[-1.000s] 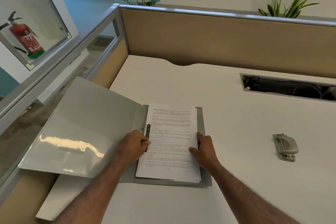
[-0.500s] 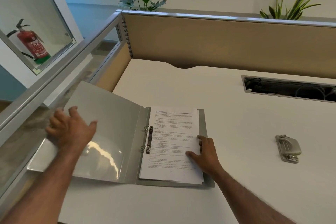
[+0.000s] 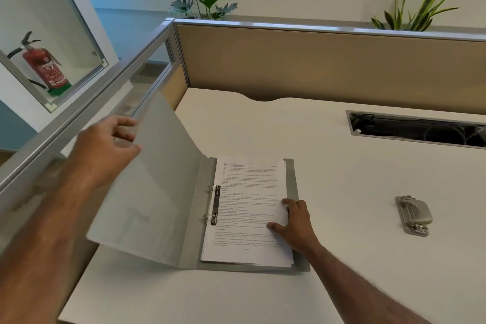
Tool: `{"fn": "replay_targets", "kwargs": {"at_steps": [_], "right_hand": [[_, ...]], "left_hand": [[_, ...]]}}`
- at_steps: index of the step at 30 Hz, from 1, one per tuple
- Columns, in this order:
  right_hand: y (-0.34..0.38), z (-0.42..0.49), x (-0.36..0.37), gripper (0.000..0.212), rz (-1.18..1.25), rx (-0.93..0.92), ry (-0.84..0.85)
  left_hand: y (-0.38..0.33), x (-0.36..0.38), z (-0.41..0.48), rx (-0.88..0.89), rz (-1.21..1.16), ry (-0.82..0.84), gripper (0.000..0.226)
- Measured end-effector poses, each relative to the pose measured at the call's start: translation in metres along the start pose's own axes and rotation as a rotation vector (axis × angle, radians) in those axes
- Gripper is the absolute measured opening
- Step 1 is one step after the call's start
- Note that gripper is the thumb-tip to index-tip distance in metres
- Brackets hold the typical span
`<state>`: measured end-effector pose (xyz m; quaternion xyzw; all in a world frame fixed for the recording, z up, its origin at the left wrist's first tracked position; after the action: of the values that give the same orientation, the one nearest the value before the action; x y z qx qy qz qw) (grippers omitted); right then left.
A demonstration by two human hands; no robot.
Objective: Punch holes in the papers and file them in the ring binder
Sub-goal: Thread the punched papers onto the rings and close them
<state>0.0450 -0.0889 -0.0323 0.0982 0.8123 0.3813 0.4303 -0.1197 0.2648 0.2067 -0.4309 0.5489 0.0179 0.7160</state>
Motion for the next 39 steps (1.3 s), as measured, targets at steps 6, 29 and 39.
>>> {"fn": "replay_targets", "kwargs": {"at_steps": [6,29,39], "right_hand": [[0.001,-0.002,-0.007,0.066,0.075,0.015,0.024],[-0.003,-0.049,-0.036,0.076,0.216,-0.071,-0.084],[-0.031,-0.049,0.009,0.094,-0.434,-0.045,0.116]], "left_hand": [[-0.067,0.063,-0.016,0.136,-0.237,0.245,0.031],[-0.03,0.277,-0.076,0.303,0.561,0.483,0.109],[-0.017,0.305,-0.084,0.306,0.724,0.501,0.103]]}}
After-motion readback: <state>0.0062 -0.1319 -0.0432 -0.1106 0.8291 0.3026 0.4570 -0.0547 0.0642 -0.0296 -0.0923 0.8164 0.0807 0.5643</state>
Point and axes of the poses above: each hand's wrist, its own z-axis towards the middle knuckle, its own x-axis out of the palm, y = z × x, the point moved 4 cm from there along z, towards the middle knuckle, and after that the axes turned 10 degrees about y, right-handed, at the moved point
